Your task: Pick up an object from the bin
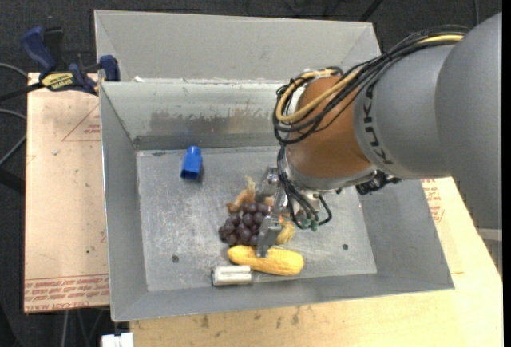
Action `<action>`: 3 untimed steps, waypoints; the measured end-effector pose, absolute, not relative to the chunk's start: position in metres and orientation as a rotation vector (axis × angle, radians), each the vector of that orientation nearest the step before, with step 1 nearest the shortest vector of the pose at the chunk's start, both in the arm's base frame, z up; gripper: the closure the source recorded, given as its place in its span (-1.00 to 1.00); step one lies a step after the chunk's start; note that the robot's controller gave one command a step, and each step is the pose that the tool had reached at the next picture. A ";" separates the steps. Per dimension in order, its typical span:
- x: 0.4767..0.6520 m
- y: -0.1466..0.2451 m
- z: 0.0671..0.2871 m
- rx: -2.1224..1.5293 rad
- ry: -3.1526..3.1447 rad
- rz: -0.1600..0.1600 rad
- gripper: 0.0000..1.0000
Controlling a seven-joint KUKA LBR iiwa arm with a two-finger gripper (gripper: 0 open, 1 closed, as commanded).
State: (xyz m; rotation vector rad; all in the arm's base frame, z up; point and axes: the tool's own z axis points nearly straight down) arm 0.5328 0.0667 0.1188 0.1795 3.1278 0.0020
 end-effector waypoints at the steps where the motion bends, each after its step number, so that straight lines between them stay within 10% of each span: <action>1: 0.535 0.078 0.089 0.375 3.127 -0.006 1.00; 3: 0.541 0.076 0.094 0.384 3.081 0.006 1.00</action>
Offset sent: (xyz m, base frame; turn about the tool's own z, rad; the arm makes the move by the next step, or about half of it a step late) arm 0.0000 0.0000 0.0000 0.0000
